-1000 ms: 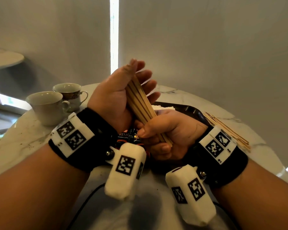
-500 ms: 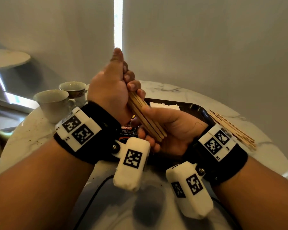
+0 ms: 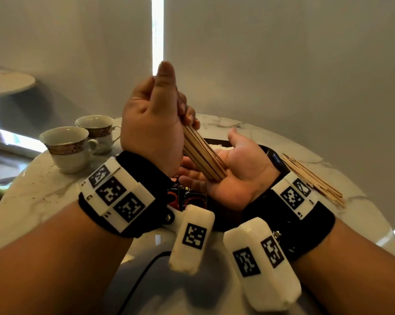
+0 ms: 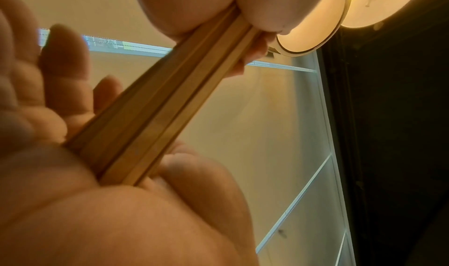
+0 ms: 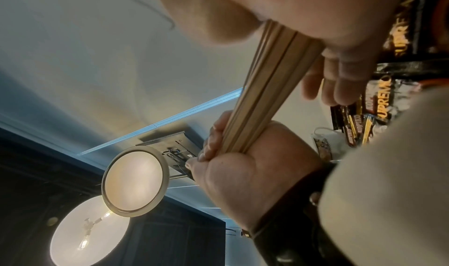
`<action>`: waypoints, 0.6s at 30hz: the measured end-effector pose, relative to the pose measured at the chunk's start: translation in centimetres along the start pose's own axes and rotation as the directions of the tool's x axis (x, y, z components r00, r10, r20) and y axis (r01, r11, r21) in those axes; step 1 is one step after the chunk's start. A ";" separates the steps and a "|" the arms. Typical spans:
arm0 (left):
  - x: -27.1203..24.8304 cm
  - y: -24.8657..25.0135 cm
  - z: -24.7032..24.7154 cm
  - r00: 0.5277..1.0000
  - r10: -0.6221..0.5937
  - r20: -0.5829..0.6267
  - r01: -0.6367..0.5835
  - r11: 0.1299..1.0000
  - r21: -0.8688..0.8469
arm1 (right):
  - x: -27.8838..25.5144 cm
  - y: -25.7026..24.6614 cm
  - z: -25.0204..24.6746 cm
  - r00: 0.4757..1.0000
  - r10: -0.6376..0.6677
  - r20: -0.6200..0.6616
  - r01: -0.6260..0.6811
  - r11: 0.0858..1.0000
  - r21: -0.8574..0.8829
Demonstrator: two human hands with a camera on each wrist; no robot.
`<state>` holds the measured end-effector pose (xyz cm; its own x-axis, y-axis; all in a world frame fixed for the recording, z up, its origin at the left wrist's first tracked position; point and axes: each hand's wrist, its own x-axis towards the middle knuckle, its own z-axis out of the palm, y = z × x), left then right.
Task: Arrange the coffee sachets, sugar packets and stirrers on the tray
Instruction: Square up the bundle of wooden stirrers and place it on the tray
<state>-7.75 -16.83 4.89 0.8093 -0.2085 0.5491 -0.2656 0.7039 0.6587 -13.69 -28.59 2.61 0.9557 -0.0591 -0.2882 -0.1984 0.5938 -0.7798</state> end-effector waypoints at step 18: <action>0.6 -0.8 -1.1 0.913 -0.405 0.041 0.407 0.903 -0.135 | -3.0 0.1 1.1 0.957 0.067 0.281 0.036 0.937 -0.346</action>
<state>-6.54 -16.78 4.15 0.8252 -0.5037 0.2557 0.1600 0.6425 0.7494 -16.37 -27.42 4.01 0.9627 0.2091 -0.1719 -0.2268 0.2764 -0.9339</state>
